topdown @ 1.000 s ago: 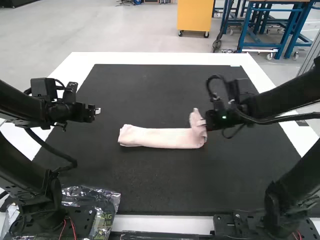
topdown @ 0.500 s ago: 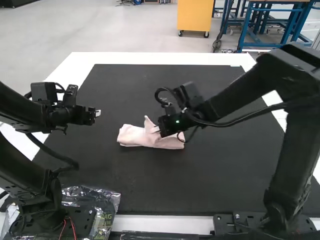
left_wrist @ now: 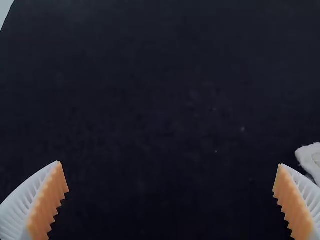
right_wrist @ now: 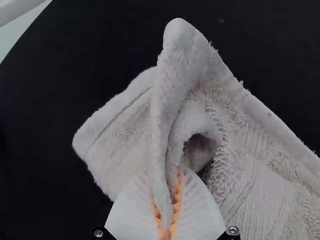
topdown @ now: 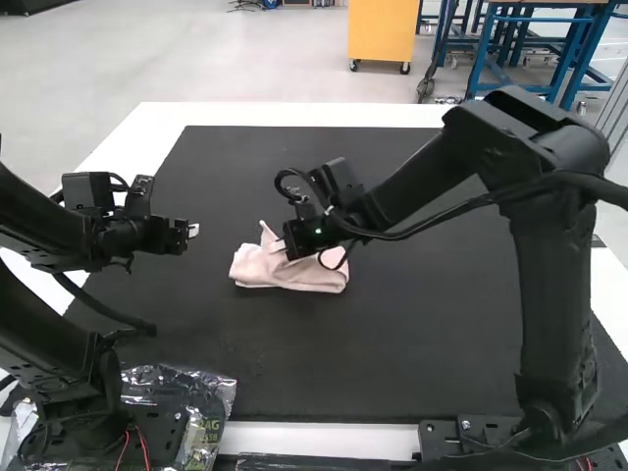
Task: Fold the towel.
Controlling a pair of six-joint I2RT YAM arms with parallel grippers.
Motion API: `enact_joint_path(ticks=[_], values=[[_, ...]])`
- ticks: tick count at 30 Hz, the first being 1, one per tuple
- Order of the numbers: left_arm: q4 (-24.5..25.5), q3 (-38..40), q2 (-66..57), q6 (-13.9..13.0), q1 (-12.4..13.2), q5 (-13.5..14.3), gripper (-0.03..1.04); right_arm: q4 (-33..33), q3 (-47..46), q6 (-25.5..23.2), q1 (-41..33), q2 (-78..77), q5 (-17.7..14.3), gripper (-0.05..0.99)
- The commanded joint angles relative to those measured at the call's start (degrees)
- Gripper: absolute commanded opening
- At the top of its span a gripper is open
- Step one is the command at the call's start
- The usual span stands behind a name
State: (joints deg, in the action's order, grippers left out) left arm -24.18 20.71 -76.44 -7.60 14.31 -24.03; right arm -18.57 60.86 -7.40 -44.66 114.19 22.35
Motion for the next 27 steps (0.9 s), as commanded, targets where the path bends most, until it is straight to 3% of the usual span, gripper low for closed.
enact_joint_path(ticks=[1,3,7,10,13,16,17,18,19,27], values=[[-0.7,0.0,0.6,0.4,0.4,-0.6,0.97,-0.5,3.0,-1.0,-1.0,1.2,-0.4,-0.02],[-0.9,-0.1,0.6,0.4,0.4,-0.6,0.97,-0.4,4.4,-2.2,-1.4,2.4,0.1,0.02],[-1.0,-0.2,0.6,0.5,0.4,-0.4,0.97,0.2,6.8,-7.0,-1.7,3.1,3.2,0.37],[-1.3,-0.2,0.6,0.6,0.2,-0.1,0.97,0.2,7.9,-10.1,-2.0,2.8,5.5,0.47],[-2.2,-0.1,0.7,1.2,0.4,-0.1,0.97,0.3,8.8,-11.1,-1.8,1.6,6.7,0.49],[-2.6,-0.1,0.8,2.6,0.4,-0.1,0.97,0.0,8.9,-11.1,-1.4,-1.2,7.7,0.49],[-2.7,-0.2,0.8,2.6,0.4,0.0,0.97,-0.1,8.6,-10.8,-1.1,-2.2,7.9,0.44],[-2.7,-0.2,0.8,2.6,0.4,0.0,0.97,-0.3,7.9,-10.2,-0.8,-3.4,8.7,0.26],[-2.6,-0.2,0.8,2.6,0.3,0.0,0.97,-1.2,6.7,-8.3,-0.3,-4.7,9.1,-0.02],[-2.3,-0.4,0.9,2.6,0.0,-0.1,0.97,-8.6,-3.2,-6.0,1.6,-6.9,8.6,-0.03]])
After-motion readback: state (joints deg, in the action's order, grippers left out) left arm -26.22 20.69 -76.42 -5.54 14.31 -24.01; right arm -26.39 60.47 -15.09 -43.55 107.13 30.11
